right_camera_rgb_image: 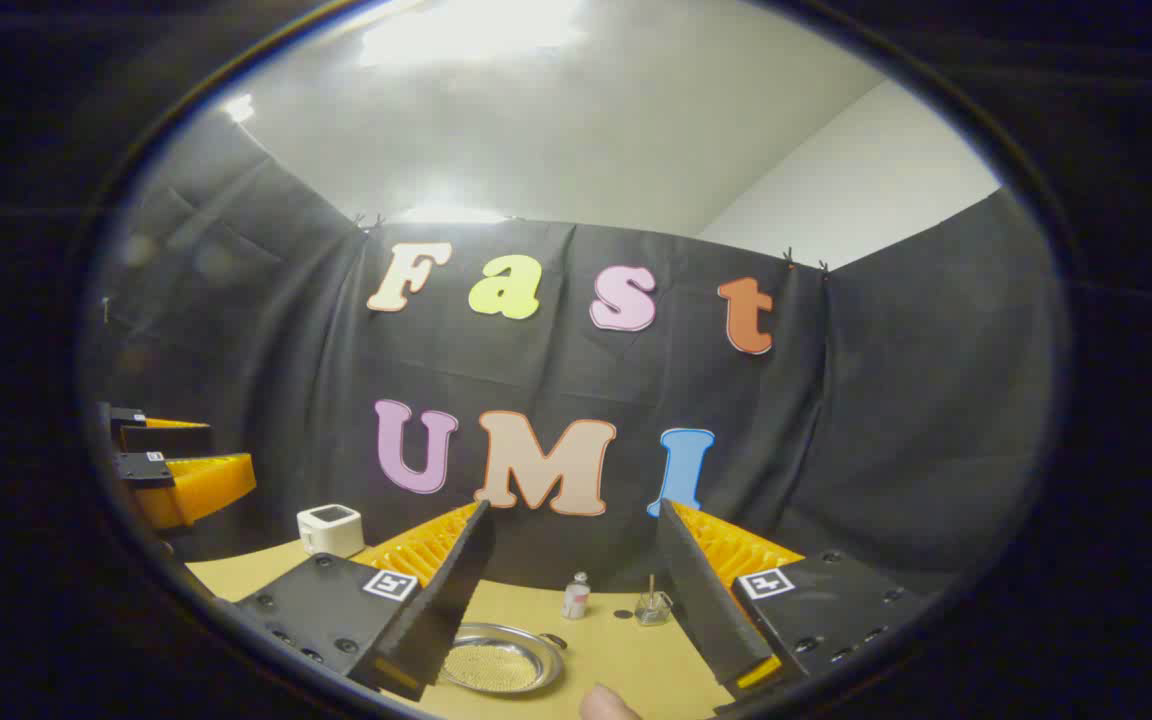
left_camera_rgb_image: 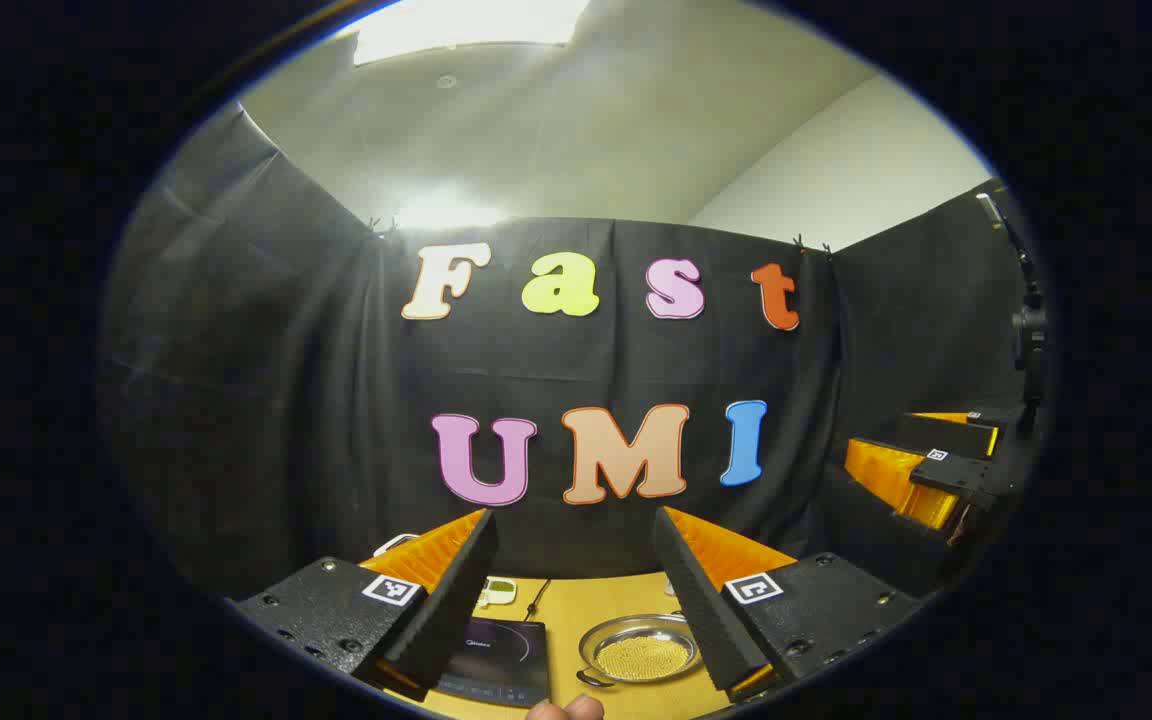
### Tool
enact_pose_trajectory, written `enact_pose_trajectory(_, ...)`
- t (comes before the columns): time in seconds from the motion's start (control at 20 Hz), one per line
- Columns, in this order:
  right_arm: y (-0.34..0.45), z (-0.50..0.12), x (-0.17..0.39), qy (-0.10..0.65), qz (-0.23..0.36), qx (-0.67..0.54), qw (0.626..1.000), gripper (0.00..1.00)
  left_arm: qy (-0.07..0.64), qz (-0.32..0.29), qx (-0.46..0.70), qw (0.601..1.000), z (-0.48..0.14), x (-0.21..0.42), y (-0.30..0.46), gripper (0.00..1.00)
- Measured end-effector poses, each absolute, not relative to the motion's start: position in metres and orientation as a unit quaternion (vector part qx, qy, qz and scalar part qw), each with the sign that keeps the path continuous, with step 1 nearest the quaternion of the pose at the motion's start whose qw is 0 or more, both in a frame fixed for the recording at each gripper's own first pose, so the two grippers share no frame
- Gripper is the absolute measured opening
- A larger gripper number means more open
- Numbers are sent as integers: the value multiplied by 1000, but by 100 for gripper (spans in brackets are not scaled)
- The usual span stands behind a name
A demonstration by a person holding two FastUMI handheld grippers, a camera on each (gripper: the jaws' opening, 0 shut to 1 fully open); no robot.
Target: First push the handle of the pot to place it horizontally, then grasp the pot with both hands and set it on the induction cooktop.
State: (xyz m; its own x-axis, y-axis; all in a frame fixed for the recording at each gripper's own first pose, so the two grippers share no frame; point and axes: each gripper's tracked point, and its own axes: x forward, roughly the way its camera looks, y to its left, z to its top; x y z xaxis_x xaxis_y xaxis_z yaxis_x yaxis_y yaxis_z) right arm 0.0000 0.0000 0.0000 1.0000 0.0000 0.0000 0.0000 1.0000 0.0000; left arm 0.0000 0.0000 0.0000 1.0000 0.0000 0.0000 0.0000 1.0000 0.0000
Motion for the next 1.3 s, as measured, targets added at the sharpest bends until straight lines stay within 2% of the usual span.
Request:
enact_pose_trajectory(0.3, 2, -3, 5, 5, 10, 7, 1000, 98, 4, 12, 8, 1000, -1, -6, 8, 92)
enact_pose_trajectory(0.35, 5, -3, 7, 5, 12, 8, 1000, 99, 3, 13, 12, 1000, -2, -6, 10, 95)
enact_pose_trajectory(0.4, 6, -5, 7, 7, 12, 9, 1000, 98, 3, 14, 15, 1000, 0, -5, 12, 92)
enact_pose_trajectory(0.55, 14, -8, 9, 11, 14, 10, 1000, 98, 3, 11, 18, 1000, -4, -5, 15, 95)
enact_pose_trajectory(0.6, 16, -9, 9, 12, 14, 8, 1000, 98, 4, 10, 18, 1000, -5, -6, 17, 92)
enact_pose_trajectory(1.0, 36, -20, 9, 22, 9, -2, 1000, 98, 23, 7, 7, 1000, -25, -3, 35, 92)
enact_pose_trajectory(1.05, 38, -22, 12, 25, 11, 2, 1000, 98, 25, 8, 7, 1000, -26, -3, 38, 95)
enact_pose_trajectory(1.1, 41, -25, 12, 29, 16, 8, 999, 99, 28, 10, 6, 1000, -28, -2, 40, 92)
enact_pose_trajectory(1.15, 44, -30, 15, 34, 21, 10, 999, 98, 30, 12, 4, 999, -33, 1, 40, 95)
enact_pose_trajectory(1.25, 46, -45, 23, 47, 29, 6, 998, 97, 34, 14, 0, 999, -36, 10, 40, 92)
enact_pose_trajectory(1.3, 42, -50, 31, 54, 30, 2, 998, 94, 39, 18, 2, 999, -39, 15, 39, 95)
